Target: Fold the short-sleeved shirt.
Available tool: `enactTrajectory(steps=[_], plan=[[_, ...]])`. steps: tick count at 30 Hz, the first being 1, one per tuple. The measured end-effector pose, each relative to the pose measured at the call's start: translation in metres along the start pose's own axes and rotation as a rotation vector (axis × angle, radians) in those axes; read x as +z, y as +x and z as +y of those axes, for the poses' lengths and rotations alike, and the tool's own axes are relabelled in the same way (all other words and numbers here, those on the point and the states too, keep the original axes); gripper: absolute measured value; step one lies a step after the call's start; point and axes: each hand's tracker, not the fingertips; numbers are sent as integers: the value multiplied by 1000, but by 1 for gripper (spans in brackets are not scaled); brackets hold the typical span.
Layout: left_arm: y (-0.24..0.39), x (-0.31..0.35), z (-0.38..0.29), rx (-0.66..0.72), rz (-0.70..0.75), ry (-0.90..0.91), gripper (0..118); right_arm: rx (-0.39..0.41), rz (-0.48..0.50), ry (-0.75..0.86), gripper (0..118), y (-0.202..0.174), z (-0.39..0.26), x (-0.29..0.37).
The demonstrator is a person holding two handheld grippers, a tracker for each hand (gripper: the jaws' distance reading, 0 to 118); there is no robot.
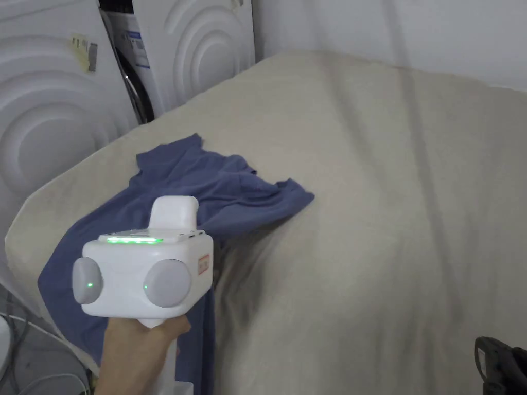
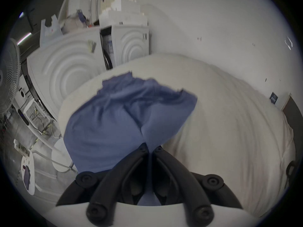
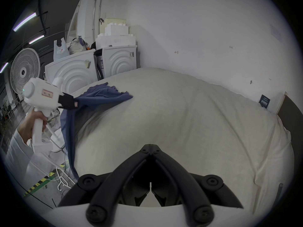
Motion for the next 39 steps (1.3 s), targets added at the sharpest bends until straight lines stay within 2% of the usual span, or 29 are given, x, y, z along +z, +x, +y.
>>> enactTrajectory(steps=[2, 7, 9, 15, 22, 28, 32, 36, 39], plan=[[4, 28, 19, 9, -18, 73, 3, -21, -18, 19, 0, 7, 2, 16], [40, 105, 62, -131, -56, 222, 3, -67, -77, 91, 0, 30, 2, 65], [60, 135, 77, -147, -152, 274, 3, -76, -112, 121, 0, 41, 1, 87], [136, 217, 113, -248, -298, 421, 3, -133, -217, 203, 0, 76, -5, 154], [235, 282, 116, -379, -577, 505, 3, -188, -354, 260, 0, 116, -17, 215], [326, 300, 90, -515, -800, 455, 3, -226, -495, 283, 0, 147, -35, 259], [385, 292, 56, -616, -856, 400, 3, -284, -557, 279, 0, 168, -51, 273], [436, 248, -5, -604, -926, 199, 3, -339, -584, 236, 0, 183, -70, 270], [468, 200, -66, -679, -892, 30, 3, -361, -585, 192, 0, 190, -83, 261]])
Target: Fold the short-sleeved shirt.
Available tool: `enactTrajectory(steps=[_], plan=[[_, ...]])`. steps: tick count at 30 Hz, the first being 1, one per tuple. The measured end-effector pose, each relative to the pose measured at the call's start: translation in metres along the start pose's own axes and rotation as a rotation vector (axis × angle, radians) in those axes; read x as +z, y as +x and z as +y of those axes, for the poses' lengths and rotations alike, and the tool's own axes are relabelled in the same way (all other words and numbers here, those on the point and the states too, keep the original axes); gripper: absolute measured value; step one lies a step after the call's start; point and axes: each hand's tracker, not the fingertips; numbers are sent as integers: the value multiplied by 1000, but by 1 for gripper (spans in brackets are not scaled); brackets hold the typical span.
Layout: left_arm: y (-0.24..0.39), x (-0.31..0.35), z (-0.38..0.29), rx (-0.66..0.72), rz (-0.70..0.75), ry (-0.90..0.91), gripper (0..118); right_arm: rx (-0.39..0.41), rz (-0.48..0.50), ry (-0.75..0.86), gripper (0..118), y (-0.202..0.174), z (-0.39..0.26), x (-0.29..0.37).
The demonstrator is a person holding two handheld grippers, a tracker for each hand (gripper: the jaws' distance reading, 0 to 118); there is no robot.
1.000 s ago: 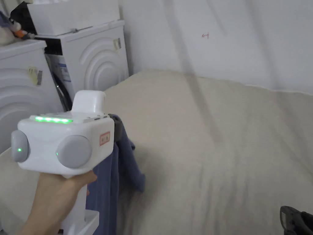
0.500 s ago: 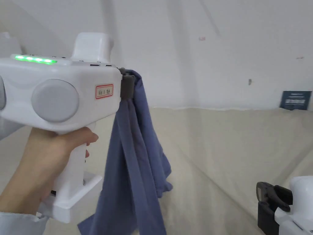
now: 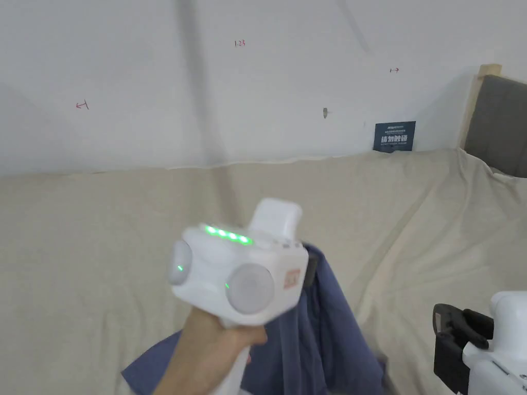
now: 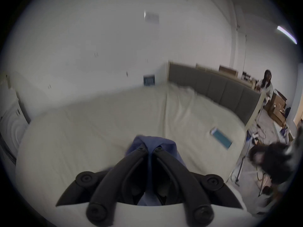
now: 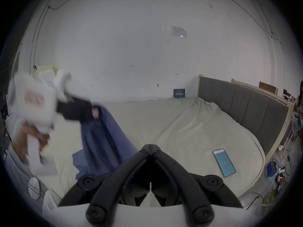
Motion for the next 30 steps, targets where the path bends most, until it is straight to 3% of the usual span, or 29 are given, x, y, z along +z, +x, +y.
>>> enactTrajectory(steps=[5, 7, 8, 9, 10, 11, 16, 19, 23, 27, 28, 29, 30], plan=[[6, -78, -74, 44, -29, -194, 3, 1, 8, -70, 0, 2, -16, -19], [8, -89, -89, 79, -47, -206, 13, -3, 10, -87, 0, 1, -20, -25], [7, -91, -93, 97, -90, -213, 32, -2, 14, -96, 0, 1, -21, -28], [5, -90, -94, 127, -137, -226, 73, 1, 19, -101, 0, 0, -22, -30], [4, -92, -94, 147, -181, -250, 95, 3, 20, -103, 0, -1, -23, -30], [3, -87, -92, 178, -193, -245, 104, 4, 20, -105, 0, -2, -23, -31], [-12, -56, -83, 272, -151, -105, 104, 4, 38, -113, 0, -7, -23, -33], [-23, -24, -72, 237, -135, -81, 104, 15, 47, -104, 0, -13, -22, -28], [-44, 39, -68, 158, 19, -19, 103, 9, 61, -69, 0, -21, -18, -19], [-85, 104, -86, 259, 107, 84, 99, 14, 85, -56, 0, -31, -16, -13], [-93, 121, -94, 277, 128, 112, 92, 21, 90, -57, 0, -35, -16, -12], [-97, 130, -102, 282, 163, 121, 76, 27, 95, -56, 0, -39, -17, -12], [-102, 140, -113, 289, 221, 122, 41, 34, 102, -54, 0, -42, -18, -11]])
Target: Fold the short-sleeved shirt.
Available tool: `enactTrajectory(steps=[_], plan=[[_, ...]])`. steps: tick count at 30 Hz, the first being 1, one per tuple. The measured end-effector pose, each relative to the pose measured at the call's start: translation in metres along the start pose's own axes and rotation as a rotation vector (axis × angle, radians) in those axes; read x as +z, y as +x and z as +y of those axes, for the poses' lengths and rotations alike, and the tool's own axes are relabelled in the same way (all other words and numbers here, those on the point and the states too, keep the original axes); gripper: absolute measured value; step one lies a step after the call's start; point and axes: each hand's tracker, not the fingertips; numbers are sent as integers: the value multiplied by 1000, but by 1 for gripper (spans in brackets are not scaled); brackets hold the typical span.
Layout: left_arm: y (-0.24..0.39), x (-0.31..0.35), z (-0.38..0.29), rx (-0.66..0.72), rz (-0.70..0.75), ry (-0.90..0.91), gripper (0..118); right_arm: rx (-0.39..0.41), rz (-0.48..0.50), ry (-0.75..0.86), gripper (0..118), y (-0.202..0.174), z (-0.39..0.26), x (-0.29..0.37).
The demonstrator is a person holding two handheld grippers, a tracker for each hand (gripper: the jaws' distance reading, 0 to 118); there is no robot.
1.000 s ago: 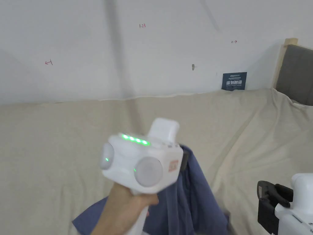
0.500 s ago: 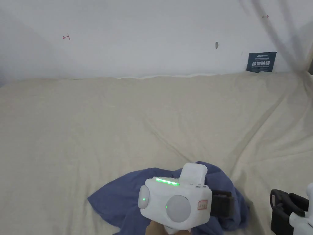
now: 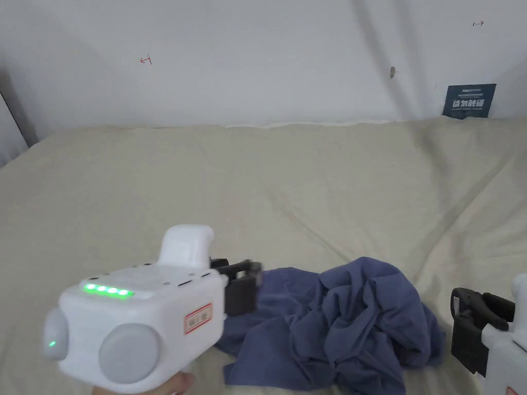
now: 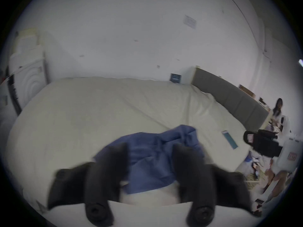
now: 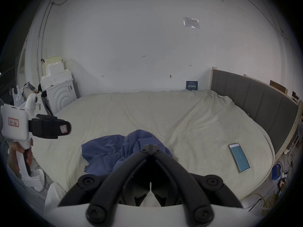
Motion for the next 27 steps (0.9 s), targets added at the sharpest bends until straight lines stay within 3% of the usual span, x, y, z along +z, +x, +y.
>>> enactTrajectory(steps=[1, 2, 6, 9, 13, 14, 16, 17, 18, 27], plan=[[-9, 2, -7, -18, 48, -25, 15, 3, 4, 1, 0, -3, 0, 0], [-16, 4, -17, -24, 97, -41, 8, 5, 10, 7, 0, -7, -1, 1], [-31, 3, -54, -24, 117, -145, 0, 10, 38, 16, 0, -22, 0, 1], [-39, -9, -74, 89, 51, -219, 0, 41, 45, 9, 0, -32, 0, -2], [-34, -31, -87, 42, 35, -250, 1, 67, 61, 3, 0, -39, -1, -5], [-32, -38, -90, 11, 22, -251, 14, 70, 61, -1, 0, -41, -2, -7], [-26, -49, -92, -10, -25, -276, 75, 76, 61, -13, 0, -42, -2, -12], [-26, -58, -95, -6, -45, -312, 93, 79, 59, -17, 0, -42, -3, -15], [-22, -66, -96, -1, -58, -339, 98, 82, 55, -22, 0, -42, -3, -17], [-7, -124, -111, -4, -65, -393, 98, 56, 43, -57, 0, -40, -7, -45]])
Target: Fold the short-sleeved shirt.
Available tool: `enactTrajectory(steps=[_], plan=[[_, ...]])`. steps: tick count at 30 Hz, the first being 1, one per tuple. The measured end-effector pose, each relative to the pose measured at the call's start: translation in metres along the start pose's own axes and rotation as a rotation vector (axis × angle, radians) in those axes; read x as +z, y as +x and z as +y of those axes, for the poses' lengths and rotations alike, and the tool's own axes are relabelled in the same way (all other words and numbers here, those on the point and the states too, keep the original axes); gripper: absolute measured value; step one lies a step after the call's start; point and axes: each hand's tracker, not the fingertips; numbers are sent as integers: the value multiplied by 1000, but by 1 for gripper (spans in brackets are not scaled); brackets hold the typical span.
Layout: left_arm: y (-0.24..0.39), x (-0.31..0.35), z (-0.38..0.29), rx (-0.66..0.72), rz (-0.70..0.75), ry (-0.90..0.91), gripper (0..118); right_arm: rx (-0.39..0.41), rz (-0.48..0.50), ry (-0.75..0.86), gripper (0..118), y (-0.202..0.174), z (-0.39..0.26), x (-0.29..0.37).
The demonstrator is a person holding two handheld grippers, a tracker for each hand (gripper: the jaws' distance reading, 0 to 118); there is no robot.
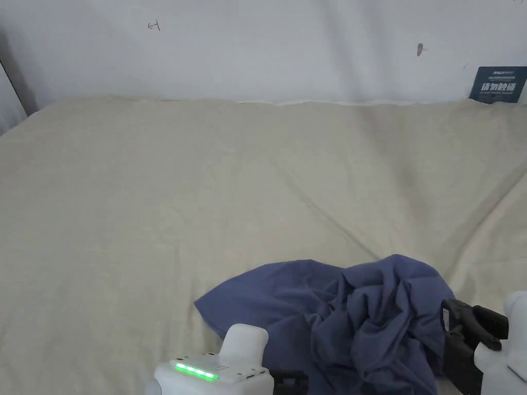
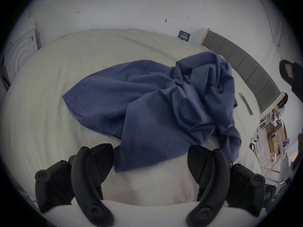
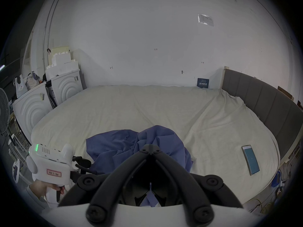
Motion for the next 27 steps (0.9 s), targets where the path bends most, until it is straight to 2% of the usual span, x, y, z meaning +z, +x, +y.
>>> enactTrajectory(steps=[5, 6, 7, 8, 10, 12, 22, 25, 26, 27], plan=[[-3, -1, 1, 83, -13, 16, 96, -13, -14, -31, 0, 3, -5, -11], [-6, 4, -3, 92, -15, 60, 70, -18, -13, -35, 0, 3, -5, -11], [-6, 7, -5, 106, -5, 99, 4, -20, -14, -39, 0, 4, -5, -11], [-9, 4, -10, 138, 60, 108, 0, -21, -15, -42, 0, 5, -5, -11], [-18, -7, -14, 183, -61, 7, 0, -19, -17, -46, 0, 6, -6, -11], [-17, -1, -18, 187, -33, 72, 0, -16, -17, -47, 0, 8, -6, -9], [-16, 25, -16, 158, -52, 91, 0, -14, -9, -49, 0, 14, -3, -2], [-18, 28, -11, 137, -51, 99, 0, 5, 41, -42, 0, 16, 10, -11], [-14, 31, -10, 132, -48, 105, 0, -3, 98, -55, 1, 16, 18, -16], [-14, 31, -10, 128, -49, 105, 0, 8, 157, -63, 14, 15, 27, -21]])
